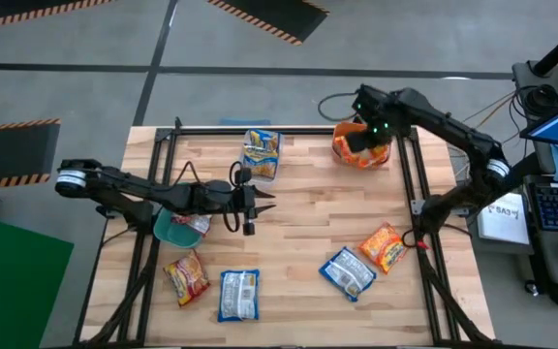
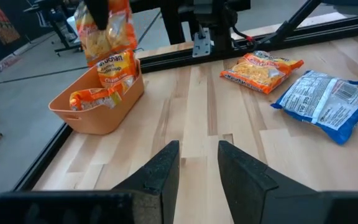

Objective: Sort Maruchan noodles
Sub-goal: Put the orange noodle pack into the blue bin

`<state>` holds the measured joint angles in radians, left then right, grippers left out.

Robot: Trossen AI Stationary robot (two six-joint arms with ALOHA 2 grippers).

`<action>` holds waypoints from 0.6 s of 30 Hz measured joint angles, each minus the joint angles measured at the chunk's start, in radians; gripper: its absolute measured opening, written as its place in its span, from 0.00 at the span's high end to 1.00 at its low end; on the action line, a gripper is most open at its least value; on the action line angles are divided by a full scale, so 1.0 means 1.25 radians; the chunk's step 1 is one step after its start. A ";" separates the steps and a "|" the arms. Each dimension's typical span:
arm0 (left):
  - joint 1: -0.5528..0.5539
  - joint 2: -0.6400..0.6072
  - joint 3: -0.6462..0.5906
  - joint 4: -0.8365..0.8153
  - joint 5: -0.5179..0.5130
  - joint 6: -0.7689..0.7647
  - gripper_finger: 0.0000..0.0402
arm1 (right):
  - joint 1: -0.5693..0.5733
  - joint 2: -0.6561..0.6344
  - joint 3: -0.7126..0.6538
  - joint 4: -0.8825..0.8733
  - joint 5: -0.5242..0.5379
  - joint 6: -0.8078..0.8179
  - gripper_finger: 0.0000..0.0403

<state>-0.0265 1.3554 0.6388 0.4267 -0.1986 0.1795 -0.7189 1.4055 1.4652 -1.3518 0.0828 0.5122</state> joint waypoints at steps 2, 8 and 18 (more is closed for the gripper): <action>0.000 0.000 0.000 0.000 0.000 -0.001 0.77 | -0.053 0.026 -0.005 0.009 0.005 -0.035 0.86; 0.000 0.000 0.000 0.000 0.000 -0.001 0.77 | -0.132 0.113 -0.008 0.087 0.019 -0.096 0.86; 0.000 0.000 0.000 -0.001 0.000 -0.001 0.77 | -0.127 0.253 -0.008 0.112 0.059 -0.117 0.86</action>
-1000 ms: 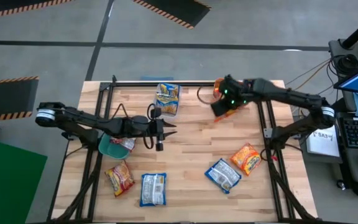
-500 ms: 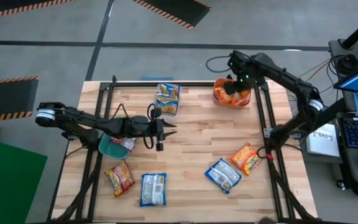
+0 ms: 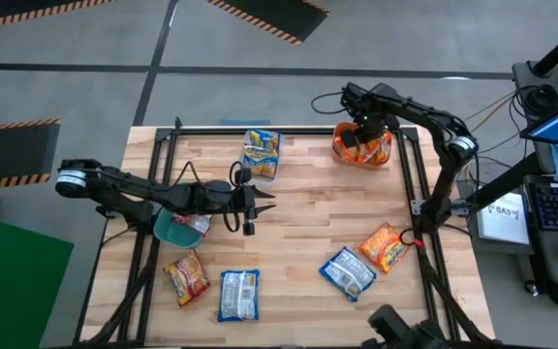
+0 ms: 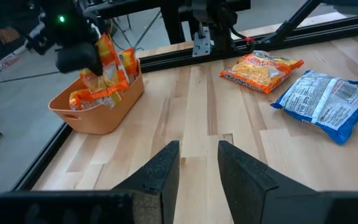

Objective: Sort Maruchan noodles
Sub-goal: Put the orange noodle pack into the blue bin

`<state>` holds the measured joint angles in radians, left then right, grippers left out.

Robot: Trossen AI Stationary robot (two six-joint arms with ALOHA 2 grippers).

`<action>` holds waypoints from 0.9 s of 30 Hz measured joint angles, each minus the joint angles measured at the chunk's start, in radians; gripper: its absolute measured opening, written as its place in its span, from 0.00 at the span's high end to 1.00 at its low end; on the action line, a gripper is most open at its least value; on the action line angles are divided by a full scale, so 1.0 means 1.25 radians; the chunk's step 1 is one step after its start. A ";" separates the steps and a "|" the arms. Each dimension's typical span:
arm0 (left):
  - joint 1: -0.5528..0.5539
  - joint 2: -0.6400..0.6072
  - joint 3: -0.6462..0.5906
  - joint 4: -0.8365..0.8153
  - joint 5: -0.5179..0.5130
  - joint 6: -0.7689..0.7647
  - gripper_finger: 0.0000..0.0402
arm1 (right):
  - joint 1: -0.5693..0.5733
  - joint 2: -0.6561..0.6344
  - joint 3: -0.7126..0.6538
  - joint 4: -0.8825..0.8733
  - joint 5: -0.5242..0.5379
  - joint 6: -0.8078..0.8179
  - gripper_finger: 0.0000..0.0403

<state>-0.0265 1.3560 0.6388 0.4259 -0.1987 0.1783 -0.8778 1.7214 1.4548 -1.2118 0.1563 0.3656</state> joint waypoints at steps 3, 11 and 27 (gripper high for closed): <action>0.000 0.000 0.000 0.000 0.000 0.000 0.77 | 0.002 0.024 0.000 0.005 0.028 -0.010 0.86; 0.000 0.000 0.000 0.000 0.000 0.002 0.77 | 0.016 0.054 0.000 0.036 0.039 -0.022 0.84; 0.000 0.001 0.000 -0.002 0.000 0.003 0.77 | 0.027 0.052 0.037 -0.043 0.041 -0.030 0.65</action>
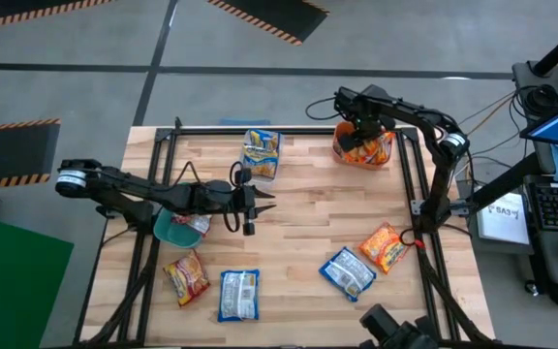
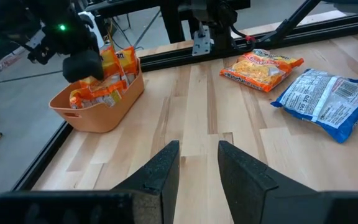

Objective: Sort Maruchan noodles
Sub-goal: Put the orange noodle pack into the blue bin

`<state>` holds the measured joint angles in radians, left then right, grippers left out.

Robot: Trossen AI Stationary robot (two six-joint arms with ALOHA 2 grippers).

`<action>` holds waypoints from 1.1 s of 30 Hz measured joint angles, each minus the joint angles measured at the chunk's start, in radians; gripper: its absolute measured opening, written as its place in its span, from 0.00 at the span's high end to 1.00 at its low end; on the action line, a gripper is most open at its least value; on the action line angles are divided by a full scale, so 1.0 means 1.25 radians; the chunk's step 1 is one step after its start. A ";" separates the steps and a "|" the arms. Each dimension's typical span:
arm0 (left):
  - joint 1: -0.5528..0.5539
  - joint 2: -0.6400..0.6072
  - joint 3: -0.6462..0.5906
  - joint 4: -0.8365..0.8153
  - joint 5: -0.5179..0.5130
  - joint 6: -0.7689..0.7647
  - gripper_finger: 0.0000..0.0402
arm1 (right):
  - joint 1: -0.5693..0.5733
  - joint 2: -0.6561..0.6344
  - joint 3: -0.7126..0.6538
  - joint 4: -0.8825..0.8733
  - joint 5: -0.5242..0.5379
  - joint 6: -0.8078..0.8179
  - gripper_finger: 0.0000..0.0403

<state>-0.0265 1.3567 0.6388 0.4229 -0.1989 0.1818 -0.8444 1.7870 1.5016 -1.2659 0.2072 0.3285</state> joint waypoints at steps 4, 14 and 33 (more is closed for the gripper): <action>0.000 0.000 0.000 0.000 0.000 0.000 0.77 | 0.000 -0.003 0.029 -0.009 0.003 -0.001 0.65; 0.000 0.000 0.000 0.000 0.000 0.000 0.77 | 0.000 -0.004 0.104 -0.014 0.003 -0.001 0.75; 0.000 0.000 0.000 -0.004 0.000 0.000 0.77 | 0.005 -0.001 0.046 0.026 0.003 -0.005 0.98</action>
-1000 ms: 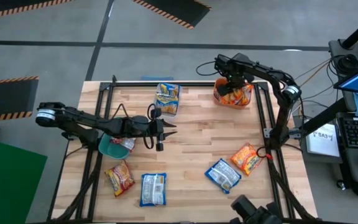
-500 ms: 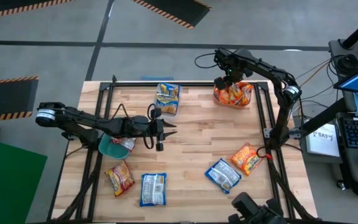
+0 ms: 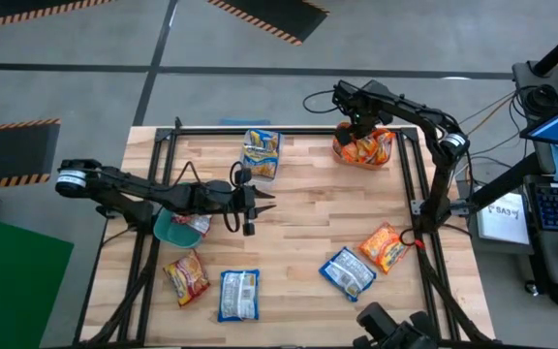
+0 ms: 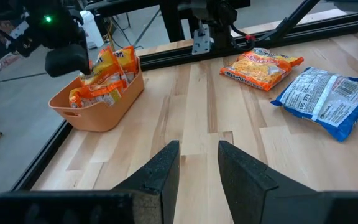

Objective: Sort Maruchan noodles
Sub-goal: Put the orange noodle pack into the blue bin

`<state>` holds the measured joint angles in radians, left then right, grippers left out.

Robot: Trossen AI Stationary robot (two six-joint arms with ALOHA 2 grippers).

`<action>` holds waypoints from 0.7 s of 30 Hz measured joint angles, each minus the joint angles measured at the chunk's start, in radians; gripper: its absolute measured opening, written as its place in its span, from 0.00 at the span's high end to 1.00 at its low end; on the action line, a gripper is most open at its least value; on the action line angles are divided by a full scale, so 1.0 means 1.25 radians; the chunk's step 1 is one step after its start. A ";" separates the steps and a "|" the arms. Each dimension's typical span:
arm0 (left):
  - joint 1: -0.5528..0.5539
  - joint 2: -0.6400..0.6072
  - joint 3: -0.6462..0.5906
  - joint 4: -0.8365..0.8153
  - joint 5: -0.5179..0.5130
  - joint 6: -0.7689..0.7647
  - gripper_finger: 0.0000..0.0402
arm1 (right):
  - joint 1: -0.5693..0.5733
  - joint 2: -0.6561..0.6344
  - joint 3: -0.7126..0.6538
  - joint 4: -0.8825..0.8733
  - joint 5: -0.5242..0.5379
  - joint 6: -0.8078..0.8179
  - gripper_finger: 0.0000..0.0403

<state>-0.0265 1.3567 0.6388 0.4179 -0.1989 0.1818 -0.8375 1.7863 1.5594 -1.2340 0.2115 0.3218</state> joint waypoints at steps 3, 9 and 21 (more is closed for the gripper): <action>0.000 0.000 0.000 0.000 0.000 0.000 0.77 | 0.002 0.000 -0.027 0.025 -0.002 0.002 0.98; 0.000 0.000 0.000 0.000 0.000 0.000 0.77 | 0.002 0.000 -0.073 0.061 -0.002 0.002 0.98; 0.000 0.000 0.000 0.000 0.000 0.000 0.77 | 0.002 -0.022 -0.025 0.005 -0.001 -0.018 0.98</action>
<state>-0.0262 1.3567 0.6388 0.4179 -0.1989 0.1818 -0.8356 1.7593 1.5288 -1.2279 0.2107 0.2989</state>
